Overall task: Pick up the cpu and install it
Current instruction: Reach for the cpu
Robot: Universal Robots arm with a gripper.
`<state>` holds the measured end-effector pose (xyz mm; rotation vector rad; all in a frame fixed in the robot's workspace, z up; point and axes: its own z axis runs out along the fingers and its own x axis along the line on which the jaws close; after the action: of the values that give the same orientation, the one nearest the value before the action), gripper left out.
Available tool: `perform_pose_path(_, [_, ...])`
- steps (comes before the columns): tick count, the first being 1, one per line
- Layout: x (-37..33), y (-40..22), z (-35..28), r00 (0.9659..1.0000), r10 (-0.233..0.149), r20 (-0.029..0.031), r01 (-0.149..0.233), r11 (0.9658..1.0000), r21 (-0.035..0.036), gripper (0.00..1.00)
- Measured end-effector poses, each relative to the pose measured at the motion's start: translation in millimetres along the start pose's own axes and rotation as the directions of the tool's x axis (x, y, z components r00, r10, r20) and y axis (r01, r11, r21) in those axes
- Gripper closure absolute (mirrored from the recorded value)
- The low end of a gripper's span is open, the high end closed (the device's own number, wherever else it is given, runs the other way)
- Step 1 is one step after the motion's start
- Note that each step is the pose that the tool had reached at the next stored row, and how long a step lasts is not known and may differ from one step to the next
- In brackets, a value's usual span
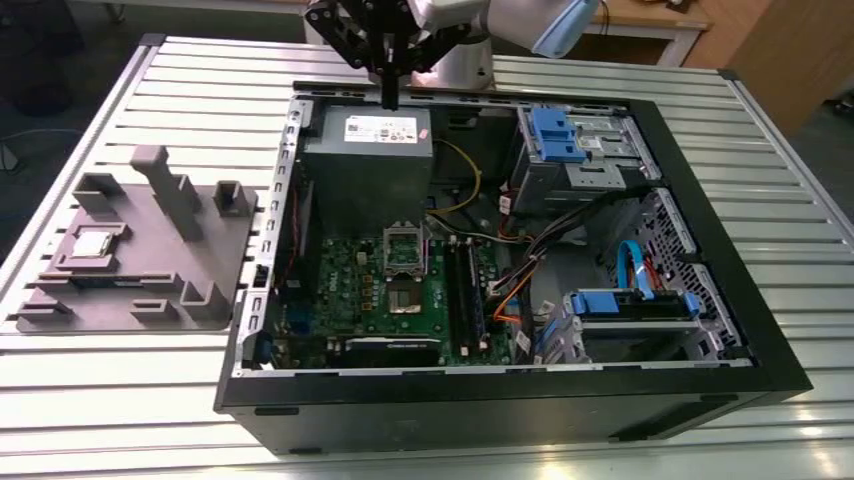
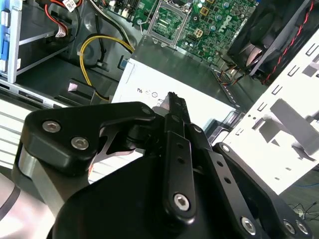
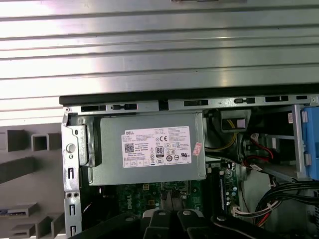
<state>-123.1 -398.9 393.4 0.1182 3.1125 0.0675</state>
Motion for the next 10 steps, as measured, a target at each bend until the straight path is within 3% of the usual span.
perform_pose_path(10, [13.5,-1.1,0.2,1.0000,0.000,0.0000,0.000,1.0000,-0.0001,0.90])
